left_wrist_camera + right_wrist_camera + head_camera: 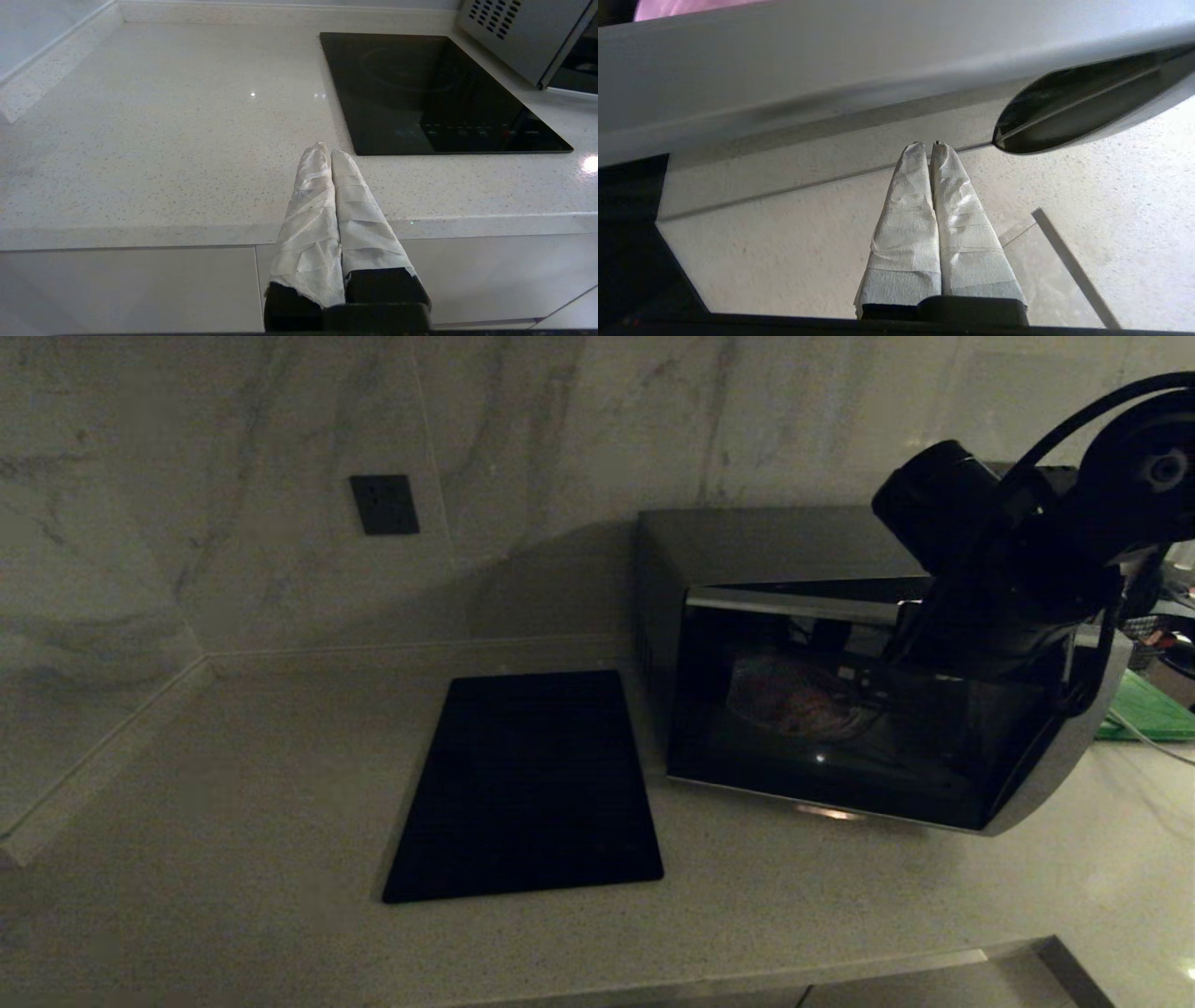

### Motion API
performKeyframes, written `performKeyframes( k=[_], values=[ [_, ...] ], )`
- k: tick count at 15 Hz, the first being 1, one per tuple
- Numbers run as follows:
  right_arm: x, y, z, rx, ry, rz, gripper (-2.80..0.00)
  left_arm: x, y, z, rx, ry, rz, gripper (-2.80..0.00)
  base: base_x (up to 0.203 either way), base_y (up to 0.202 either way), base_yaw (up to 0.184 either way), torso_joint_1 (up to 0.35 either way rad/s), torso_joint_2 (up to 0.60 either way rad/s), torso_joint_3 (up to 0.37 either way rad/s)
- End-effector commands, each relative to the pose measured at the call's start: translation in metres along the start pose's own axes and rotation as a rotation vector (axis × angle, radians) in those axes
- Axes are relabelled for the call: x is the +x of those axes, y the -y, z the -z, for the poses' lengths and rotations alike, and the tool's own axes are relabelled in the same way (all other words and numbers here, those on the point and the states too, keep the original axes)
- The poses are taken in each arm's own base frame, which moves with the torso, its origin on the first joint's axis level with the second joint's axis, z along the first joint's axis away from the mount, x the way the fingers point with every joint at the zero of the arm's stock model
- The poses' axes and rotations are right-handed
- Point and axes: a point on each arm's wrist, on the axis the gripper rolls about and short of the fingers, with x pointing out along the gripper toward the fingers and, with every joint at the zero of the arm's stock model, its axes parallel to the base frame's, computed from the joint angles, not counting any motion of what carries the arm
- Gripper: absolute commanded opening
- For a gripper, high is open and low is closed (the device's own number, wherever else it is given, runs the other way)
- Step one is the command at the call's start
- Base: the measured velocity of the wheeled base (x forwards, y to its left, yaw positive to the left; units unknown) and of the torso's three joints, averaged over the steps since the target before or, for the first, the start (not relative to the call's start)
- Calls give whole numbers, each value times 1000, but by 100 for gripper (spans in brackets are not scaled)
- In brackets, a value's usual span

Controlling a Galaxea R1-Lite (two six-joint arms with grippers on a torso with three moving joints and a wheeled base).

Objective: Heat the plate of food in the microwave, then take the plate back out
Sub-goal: Close the microwave oven

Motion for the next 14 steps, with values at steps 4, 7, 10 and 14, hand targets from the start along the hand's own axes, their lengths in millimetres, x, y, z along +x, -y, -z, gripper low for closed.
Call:
performKeyframes(
  k=[4, 7, 10, 14],
  values=[
    [20, -7, -8, 66, 39, -2, -280, 0, 0, 0, -1, 0, -1, -280, 0, 0, 0, 0, 0, 0],
    [25, -9, -17, 124, 83, -24, -280, 0, 0, 0, -1, 0, 0, -280, 0, 0, 0, 0, 0, 0],
    [28, -11, -20, 148, 102, -36, -280, 0, 0, 0, -1, 0, 0, -280, 0, 0, 0, 0, 0, 0],
    [30, -12, -24, 173, 122, -49, -280, 0, 0, 0, -1, 0, -1, -280, 0, 0, 0, 0, 0, 0]
  ],
)
